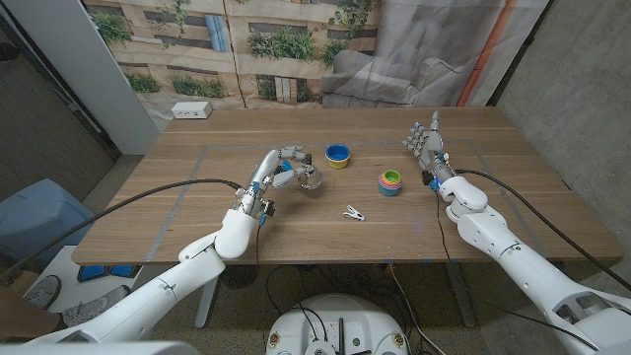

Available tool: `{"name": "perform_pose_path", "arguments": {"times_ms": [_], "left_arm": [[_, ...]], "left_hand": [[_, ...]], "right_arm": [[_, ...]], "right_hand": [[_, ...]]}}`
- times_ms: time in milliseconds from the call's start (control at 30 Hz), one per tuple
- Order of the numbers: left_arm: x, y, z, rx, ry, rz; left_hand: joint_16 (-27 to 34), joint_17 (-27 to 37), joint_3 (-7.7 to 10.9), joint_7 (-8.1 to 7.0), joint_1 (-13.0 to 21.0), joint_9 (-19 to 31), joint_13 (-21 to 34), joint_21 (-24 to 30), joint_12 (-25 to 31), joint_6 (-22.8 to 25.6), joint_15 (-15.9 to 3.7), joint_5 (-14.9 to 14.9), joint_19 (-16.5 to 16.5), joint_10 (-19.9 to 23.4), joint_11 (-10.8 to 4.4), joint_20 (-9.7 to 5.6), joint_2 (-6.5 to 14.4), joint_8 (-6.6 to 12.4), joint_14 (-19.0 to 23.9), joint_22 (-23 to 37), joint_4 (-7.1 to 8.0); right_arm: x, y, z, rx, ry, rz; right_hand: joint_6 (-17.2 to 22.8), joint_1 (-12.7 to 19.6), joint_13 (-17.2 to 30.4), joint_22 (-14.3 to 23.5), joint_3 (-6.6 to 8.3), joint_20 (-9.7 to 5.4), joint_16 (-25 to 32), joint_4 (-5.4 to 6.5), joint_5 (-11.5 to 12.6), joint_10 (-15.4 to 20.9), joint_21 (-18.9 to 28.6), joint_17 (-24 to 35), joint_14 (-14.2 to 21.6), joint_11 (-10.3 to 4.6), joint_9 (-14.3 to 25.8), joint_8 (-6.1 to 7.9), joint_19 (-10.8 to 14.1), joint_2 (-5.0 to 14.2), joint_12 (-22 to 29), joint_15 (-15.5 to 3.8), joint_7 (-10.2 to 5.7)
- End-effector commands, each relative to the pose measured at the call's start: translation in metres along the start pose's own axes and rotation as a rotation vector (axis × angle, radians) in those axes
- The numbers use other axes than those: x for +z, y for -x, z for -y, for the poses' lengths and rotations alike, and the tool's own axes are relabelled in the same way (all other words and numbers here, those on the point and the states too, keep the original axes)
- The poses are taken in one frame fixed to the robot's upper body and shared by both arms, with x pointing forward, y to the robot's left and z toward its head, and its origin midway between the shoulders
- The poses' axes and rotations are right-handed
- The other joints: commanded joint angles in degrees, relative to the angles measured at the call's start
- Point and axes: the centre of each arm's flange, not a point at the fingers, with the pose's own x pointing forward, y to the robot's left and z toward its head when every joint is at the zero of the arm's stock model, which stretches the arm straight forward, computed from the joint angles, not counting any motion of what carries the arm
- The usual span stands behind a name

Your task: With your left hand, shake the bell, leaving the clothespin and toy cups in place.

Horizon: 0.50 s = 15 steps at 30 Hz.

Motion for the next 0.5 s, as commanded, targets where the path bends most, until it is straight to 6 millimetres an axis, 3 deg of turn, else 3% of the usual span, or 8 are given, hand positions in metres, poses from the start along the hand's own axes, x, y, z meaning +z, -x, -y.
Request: {"name": "perform_pose_path", "arguments": {"times_ms": [33, 500], "left_arm": [[0.0007, 0.0011, 0.0076, -0.027, -0.074, 0.161], [-0.0018, 0.0030, 0.0030, -0.008, -0.008, -0.048]], "left_hand": [[0.0, 0.1, -0.24, -0.02, 0.6, 0.0, 0.2, 0.0, 0.1, 0.2, -9.07, 0.3, -0.2, 1.9, -2.04, -0.60, 1.0, 0.33, -0.1, 0.1, -0.16], [0.0, 0.2, -0.74, -0.71, 0.2, 0.0, 0.2, -0.2, 0.1, 0.3, -8.88, 0.2, -0.7, 1.7, -2.07, -0.47, 0.9, 0.44, -0.3, 0.1, 0.04]], "right_arm": [[0.0002, 0.0000, -0.0004, 0.000, 0.000, 0.001], [0.0001, 0.0001, -0.0003, 0.000, 0.000, 0.001]], "right_hand": [[-0.5, 0.2, 0.1, 0.2, -0.36, -0.19, 0.4, -0.06, 0.3, -0.3, 0.4, 0.3, -0.4, 0.07, 0.2, 0.32, 0.5, 5.58, 0.3, 0.03, -0.07], [-0.5, 0.2, 0.1, 0.2, -0.36, -0.15, 0.4, -0.06, 0.3, -0.3, 0.4, 0.3, -0.4, 0.19, 0.2, 0.33, 0.5, 5.58, 0.3, 0.09, -0.08]]}}
